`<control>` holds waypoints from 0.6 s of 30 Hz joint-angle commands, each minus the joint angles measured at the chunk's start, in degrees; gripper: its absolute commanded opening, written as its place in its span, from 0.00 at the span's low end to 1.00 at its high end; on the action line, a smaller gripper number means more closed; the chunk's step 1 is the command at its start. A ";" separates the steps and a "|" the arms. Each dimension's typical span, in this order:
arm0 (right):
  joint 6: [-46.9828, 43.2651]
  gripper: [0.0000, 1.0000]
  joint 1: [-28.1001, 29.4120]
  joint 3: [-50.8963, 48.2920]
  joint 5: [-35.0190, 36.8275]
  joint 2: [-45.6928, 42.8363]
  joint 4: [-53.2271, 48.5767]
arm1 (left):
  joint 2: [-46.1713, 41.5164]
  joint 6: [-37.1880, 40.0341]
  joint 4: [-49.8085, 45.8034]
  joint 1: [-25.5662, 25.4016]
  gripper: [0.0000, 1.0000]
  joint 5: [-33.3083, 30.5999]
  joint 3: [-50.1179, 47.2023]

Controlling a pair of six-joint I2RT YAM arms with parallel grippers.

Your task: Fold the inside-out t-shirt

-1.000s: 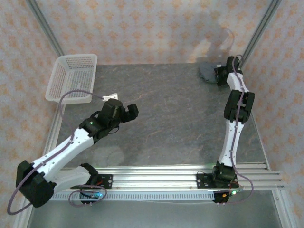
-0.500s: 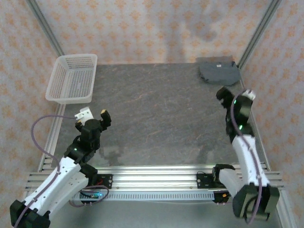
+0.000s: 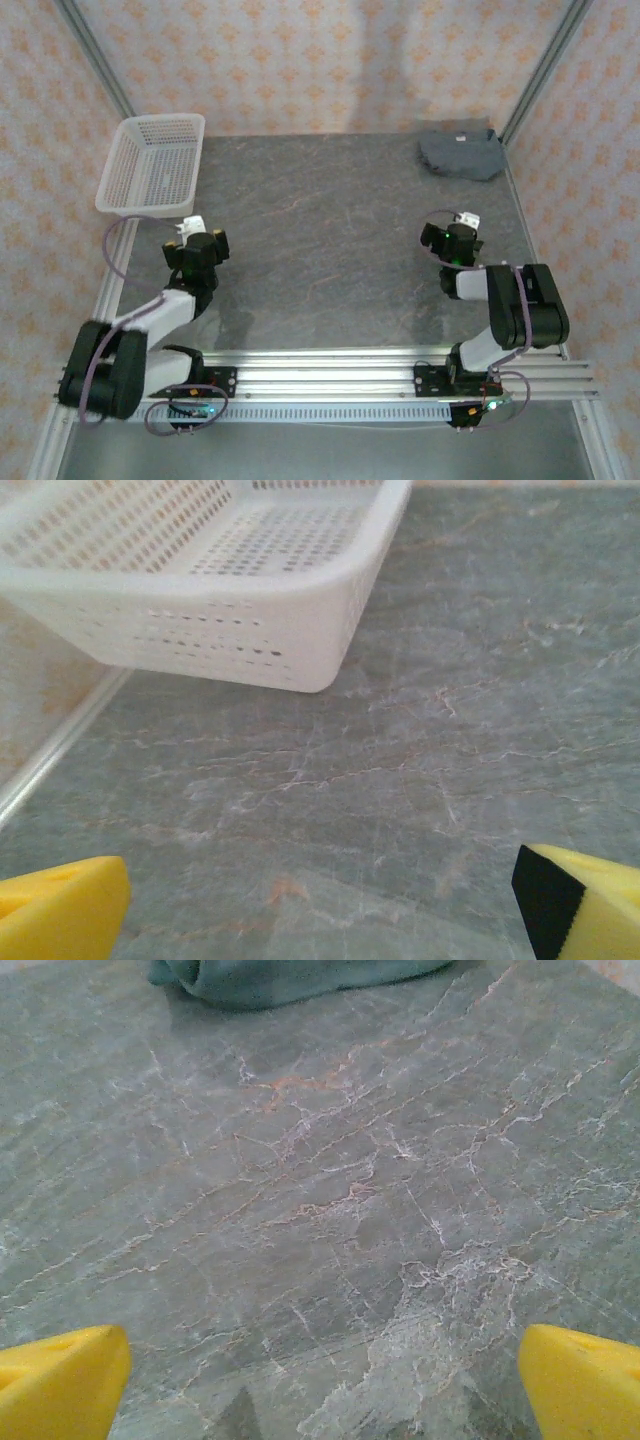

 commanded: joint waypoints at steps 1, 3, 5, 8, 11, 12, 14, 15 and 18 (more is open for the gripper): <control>-2.39 0.99 -0.02 -0.14 4.15 0.55 9.14 | 8.79 3.66 14.89 2.00 1.00 6.68 3.14; -5.01 1.00 1.35 2.76 1.98 -0.36 2.05 | 17.88 5.94 27.94 2.21 1.00 8.47 1.89; -5.43 1.00 1.14 2.83 0.19 -0.27 2.03 | 14.34 3.68 16.53 2.92 1.00 8.86 5.04; -5.47 1.00 1.03 2.91 -0.11 -0.26 1.82 | 14.54 3.28 17.27 3.07 1.00 7.96 4.74; -5.38 1.00 0.98 2.92 -0.20 -0.22 1.94 | 14.96 3.52 18.48 3.07 1.00 7.76 4.33; -5.40 1.00 1.03 2.91 -0.17 -0.08 2.09 | 14.92 3.41 17.35 2.99 1.00 7.70 4.30; -5.38 1.00 0.95 2.91 -0.24 -0.13 2.02 | 14.62 3.67 16.41 2.99 1.00 8.52 4.96; -5.42 1.00 0.94 3.00 -0.24 -0.13 1.97 | 14.48 3.61 15.89 3.07 1.00 8.70 5.13; -5.38 1.00 0.94 3.59 -0.24 0.30 1.16 | 14.56 3.63 16.12 3.07 1.00 8.67 5.05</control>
